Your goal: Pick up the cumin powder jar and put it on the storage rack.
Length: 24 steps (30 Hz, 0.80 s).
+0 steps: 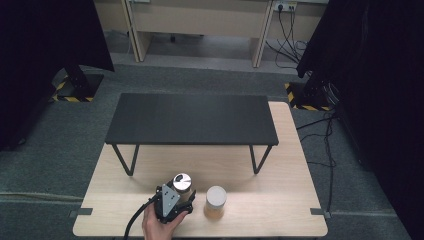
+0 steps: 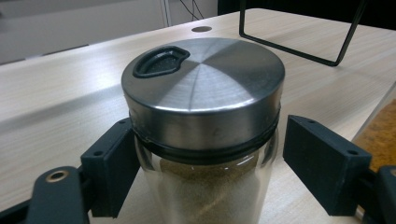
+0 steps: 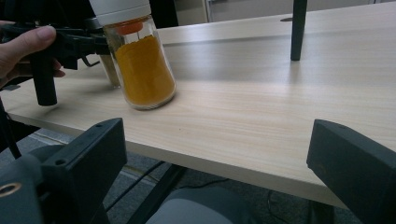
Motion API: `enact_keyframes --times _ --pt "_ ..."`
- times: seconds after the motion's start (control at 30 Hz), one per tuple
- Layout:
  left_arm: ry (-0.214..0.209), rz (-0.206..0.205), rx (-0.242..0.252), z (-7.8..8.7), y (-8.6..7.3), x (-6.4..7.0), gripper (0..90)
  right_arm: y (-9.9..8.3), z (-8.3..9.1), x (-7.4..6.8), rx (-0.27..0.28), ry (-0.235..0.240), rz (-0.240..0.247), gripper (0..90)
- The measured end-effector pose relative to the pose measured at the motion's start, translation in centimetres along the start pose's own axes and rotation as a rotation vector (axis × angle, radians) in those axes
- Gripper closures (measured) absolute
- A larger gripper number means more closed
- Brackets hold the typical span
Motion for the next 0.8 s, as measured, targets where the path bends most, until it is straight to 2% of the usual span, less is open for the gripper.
enact_keyframes --times 0.07,0.2,0.27,0.53,0.8 --pt "0.005 0.016 0.004 -0.09 -0.06 0.09 21.0 -0.01 -0.02 0.01 0.000 0.003 0.001 5.3" --pt "0.019 0.014 0.004 -0.15 -0.05 0.13 25.6 -0.02 -0.07 0.00 -0.002 0.008 0.000 5.4" --pt "0.015 0.024 -0.001 -0.13 0.07 -0.03 28.9 -0.03 -0.05 0.02 0.000 0.009 0.001 5.6" --pt "0.008 0.043 -0.013 -0.28 0.33 -0.24 29.5 -0.01 -0.03 0.01 -0.001 0.015 -0.002 5.7" --pt "0.015 0.059 -0.002 -0.38 0.19 -0.05 29.7 0.02 0.05 -0.02 0.001 0.013 -0.003 6.1"
Point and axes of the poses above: each handheld gripper's, and its own axes: z roughly backward along the jaws, y roughly out of its top, x roughly to its right, the point moved 7 cm from there along -z, roughly forward along the jaws, and after that the axes turned 4 degrees about -x, right-handed, at the moved point
